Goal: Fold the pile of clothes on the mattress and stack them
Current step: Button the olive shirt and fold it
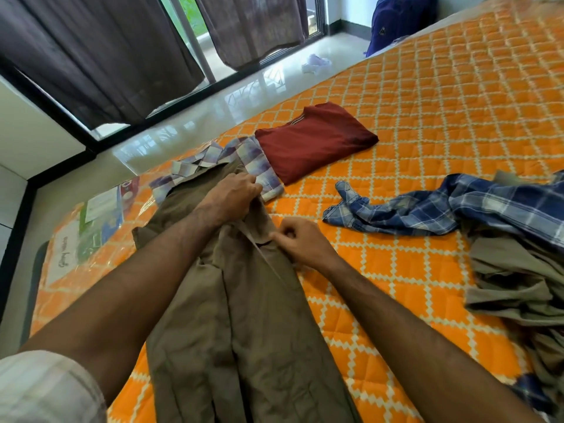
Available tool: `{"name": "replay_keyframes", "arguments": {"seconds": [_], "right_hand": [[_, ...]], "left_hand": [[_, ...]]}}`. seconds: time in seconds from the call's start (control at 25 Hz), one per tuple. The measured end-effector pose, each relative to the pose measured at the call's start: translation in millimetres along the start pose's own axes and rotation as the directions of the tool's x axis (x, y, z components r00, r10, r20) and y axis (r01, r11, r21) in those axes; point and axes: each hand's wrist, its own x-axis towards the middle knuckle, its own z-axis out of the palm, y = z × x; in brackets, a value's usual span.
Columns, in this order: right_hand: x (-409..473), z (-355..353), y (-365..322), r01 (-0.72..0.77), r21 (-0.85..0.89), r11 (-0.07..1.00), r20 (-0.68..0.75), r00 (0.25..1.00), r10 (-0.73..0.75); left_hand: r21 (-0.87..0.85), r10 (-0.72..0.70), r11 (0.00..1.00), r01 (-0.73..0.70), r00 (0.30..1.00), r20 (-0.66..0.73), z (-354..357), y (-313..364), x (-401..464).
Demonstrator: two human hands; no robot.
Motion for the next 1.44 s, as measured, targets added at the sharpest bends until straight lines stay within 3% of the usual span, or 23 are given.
{"name": "replay_keyframes", "arguments": {"seconds": [0.04, 0.08, 0.12, 0.2, 0.28, 0.36, 0.44, 0.56, 0.68, 0.8, 0.92, 1.0, 1.08, 1.12, 1.2, 1.24, 1.28, 1.36, 1.44], "right_hand": [[0.9, -0.5, 1.5, -0.082, 0.072, 0.994, -0.157, 0.983, 0.092], [4.0, 0.5, 0.7, -0.171, 0.162, 0.972, -0.194, 0.96, 0.201], [8.3, 1.9, -4.9, -0.27, 0.219, 0.938, -0.11, 0.948, 0.299], [21.1, 7.8, -14.8, -0.378, 0.081, 0.922, 0.082, 0.925, 0.372], [20.4, 7.2, -26.0, -0.398, -0.107, 0.911, 0.144, 0.901, 0.41], [3.8, -5.5, -27.0, -0.407, -0.23, 0.884, 0.18, 0.875, 0.45], [-33.9, -17.6, -23.6, -0.438, -0.25, 0.863, 0.262, 0.828, 0.496], [-98.8, -25.0, -22.5, -0.518, -0.151, 0.842, 0.344, 0.771, 0.536], [-153.3, -21.1, -24.8, -0.569, -0.121, 0.813, 0.308, 0.757, 0.576], [-200.5, -20.9, -37.3, -0.562, -0.169, 0.81, 0.247, 0.771, 0.587], [-238.3, -27.5, -51.0, -0.554, -0.18, 0.813, 0.293, 0.759, 0.582], [-256.1, -33.6, -50.7, -0.487, -0.306, 0.818, 0.36, 0.736, 0.573], [-272.9, -33.9, -51.7, -0.353, -0.549, 0.758, 0.381, 0.702, 0.602], [-280.6, -32.8, -56.6, -0.277, -0.669, 0.69, 0.329, 0.722, 0.609], [-295.2, -24.7, -65.1, -0.071, -0.835, 0.546, 0.212, 0.874, 0.438], [-299.3, -18.7, -74.0, 0.078, -0.872, 0.484, 0.235, 0.933, 0.273], [-301.1, -12.6, -82.0, 0.229, -0.863, 0.45, 0.321, 0.937, 0.138], [-306.5, 3.4, -90.8, 0.447, -0.742, 0.5, 0.558, 0.825, 0.091], [-315.4, 15.7, -87.9, 0.501, -0.685, 0.529, 0.676, 0.709, 0.202]], "left_hand": [[-0.008, -0.003, 1.0, 0.003, 1.0, 0.002, 2.3, 0.2, 0.8], [-0.022, -0.009, 1.0, 0.009, 1.0, 0.006, 4.1, 1.0, 1.7], [-0.058, -0.023, 0.998, 0.023, 1.0, 0.007, 5.3, 2.0, 2.4], [-0.194, -0.073, 0.978, 0.071, 0.997, -0.001, 5.9, 5.0, 1.0], [-0.262, -0.13, 0.958, 0.116, 0.991, -0.038, 5.6, 10.8, -15.2], [-0.308, -0.221, 0.938, 0.157, 0.958, -0.185, 8.9, 24.9, -46.3], [-0.409, -0.342, 0.887, 0.215, 0.9, -0.268, 18.0, 50.0, -89.4], [-0.501, -0.41, 0.806, 0.316, 0.908, -0.087, 36.6, 104.4, -151.8], [-0.451, -0.302, 0.833, 0.32, 0.946, 0.115, 45.1, 162.5, -189.3], [-0.447, -0.172, 0.863, 0.235, 0.969, 0.178, 33.9, 214.1, -217.9], [-0.541, -0.119, 0.813, 0.214, 0.971, 0.205, 16.0, 260.2, -244.8], [-0.68, -0.112, 0.708, 0.19, 0.981, 0.158, 7.6, 279.9, -265.6], [-0.791, -0.116, 0.595, 0.14, 0.989, 0.087, 2.8, 282.1, -297.5], [-0.783, -0.163, 0.609, 0.127, 0.986, 0.033, 5.9, 279.0, -315.0], [-0.674, -0.201, 0.723, 0.154, 0.98, 0.009, 13.8, 269.2, -352.7], [-0.604, -0.158, 0.776, 0.179, 0.983, 0.089, 14.7, 265.2, -371.2], [-0.541, -0.095, 0.819, 0.191, 0.975, 0.2, 16.8, 263.9, -386.8], [-0.439, -0.019, 0.88, 0.183, 0.936, 0.352, 16.4, 271.1, -410.8], [-0.368, -0.041, 0.911, 0.186, 0.928, 0.369, 12.2, 282.1, -415.9]]}}
